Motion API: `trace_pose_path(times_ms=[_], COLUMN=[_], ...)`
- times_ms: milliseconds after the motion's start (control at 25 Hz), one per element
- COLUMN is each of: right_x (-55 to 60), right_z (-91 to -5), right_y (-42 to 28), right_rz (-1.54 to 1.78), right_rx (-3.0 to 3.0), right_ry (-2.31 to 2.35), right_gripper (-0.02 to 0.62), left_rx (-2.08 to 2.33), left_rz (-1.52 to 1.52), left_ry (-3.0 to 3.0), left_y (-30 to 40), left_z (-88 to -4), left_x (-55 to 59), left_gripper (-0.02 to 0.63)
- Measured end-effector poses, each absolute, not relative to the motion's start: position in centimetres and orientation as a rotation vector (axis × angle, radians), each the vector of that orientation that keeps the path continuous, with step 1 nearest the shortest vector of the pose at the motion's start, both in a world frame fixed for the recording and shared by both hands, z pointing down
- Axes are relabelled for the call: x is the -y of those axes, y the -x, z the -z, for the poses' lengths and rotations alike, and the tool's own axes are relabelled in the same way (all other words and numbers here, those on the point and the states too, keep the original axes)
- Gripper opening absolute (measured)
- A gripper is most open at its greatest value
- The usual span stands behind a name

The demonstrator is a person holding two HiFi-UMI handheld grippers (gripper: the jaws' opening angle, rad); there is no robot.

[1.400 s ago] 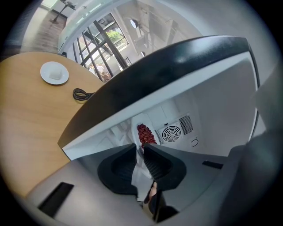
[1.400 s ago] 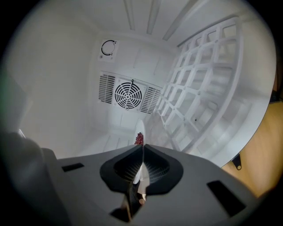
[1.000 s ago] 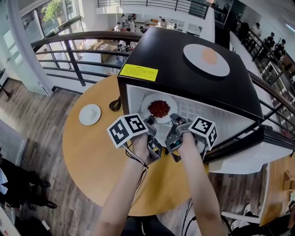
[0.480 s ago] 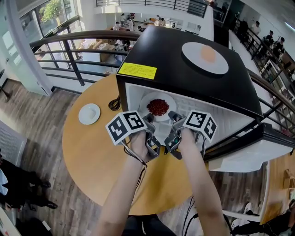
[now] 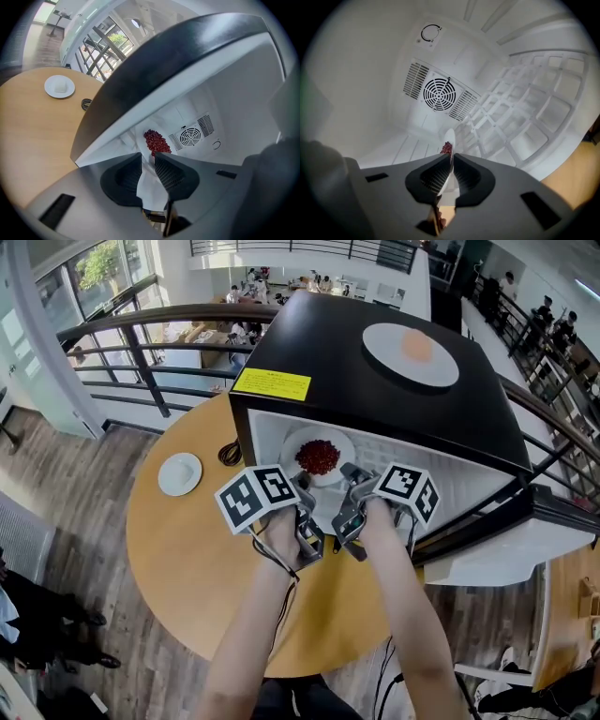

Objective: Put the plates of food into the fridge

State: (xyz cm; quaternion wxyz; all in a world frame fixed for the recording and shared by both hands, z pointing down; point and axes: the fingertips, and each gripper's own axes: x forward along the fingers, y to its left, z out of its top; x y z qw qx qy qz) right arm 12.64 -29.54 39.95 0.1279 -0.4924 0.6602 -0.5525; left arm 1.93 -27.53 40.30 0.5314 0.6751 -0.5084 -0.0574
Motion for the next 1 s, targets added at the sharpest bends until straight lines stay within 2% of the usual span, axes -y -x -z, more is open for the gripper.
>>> trace_pose_path(times_ms=[640,1000], right_x=[30.5,30.1], right_z=[-39.3,-39.6], right_y=[-13.5,-12.3], right_rz=[1.521,1.499], right_rx=[-1.850,-2.145], right_ry=[1.418,1.561], right_gripper=[0.021,0.033], left_rx=[1.237,1.190], left_rz=[0.058,0.065], left_ry=[-1.684,-1.696], left_y=[-0.9,-2.5], left_z=[-40.0,-40.2], left_x=[26.5,26.7], left_gripper=[0.075,0.075])
